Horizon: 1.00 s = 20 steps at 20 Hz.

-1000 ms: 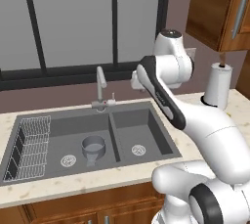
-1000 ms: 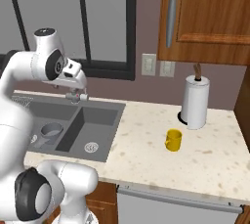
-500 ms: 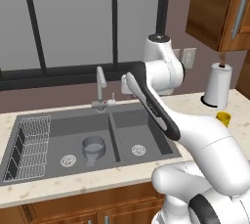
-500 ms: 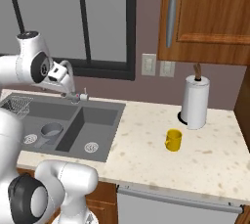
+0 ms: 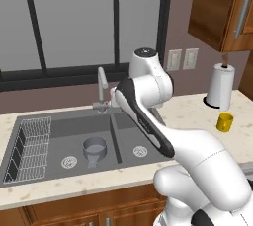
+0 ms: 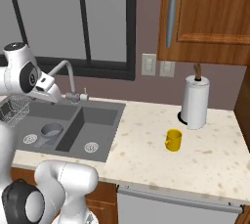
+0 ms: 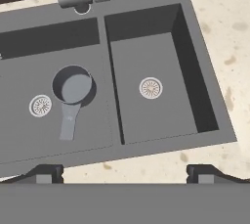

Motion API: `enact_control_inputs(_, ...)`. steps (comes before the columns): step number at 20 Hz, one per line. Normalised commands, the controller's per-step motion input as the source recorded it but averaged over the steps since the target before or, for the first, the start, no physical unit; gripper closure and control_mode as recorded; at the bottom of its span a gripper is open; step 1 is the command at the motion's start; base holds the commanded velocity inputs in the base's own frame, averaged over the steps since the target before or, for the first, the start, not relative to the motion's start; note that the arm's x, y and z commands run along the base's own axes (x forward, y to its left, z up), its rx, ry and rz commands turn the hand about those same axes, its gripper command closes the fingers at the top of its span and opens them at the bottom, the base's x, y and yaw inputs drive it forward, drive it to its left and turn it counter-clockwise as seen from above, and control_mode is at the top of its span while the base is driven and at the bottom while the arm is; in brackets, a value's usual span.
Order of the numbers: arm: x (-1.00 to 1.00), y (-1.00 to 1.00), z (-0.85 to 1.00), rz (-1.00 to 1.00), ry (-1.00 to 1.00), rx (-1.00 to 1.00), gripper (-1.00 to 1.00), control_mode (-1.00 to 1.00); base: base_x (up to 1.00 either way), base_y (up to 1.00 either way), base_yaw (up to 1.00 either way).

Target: Move any existing items from the left basin to the right basin for drying. Then move the mug from the counter to the left basin of the sink for washing.

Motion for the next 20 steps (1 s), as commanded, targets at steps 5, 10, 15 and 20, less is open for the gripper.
enact_control_inputs(5, -0.12, 0.41, -0.34, 0.00, 0.00, 0.00, -1.00, -1.00, 0.00, 0.00, 0.00)
enact_control_inputs(10, -0.04, 0.28, -0.27, 0.00, 0.04, 0.00, -1.00, -1.00, 0.00, 0.00, 0.00)
enact_control_inputs(15, 0.07, 0.21, -0.28, 0.00, 0.07, 0.00, -1.00, -1.00, 0.00, 0.00, 0.00)
enact_control_inputs(20, 0.19, 0.23, -0.32, 0.00, 0.07, 0.00, -1.00, -1.00, 0.00, 0.00, 0.00)
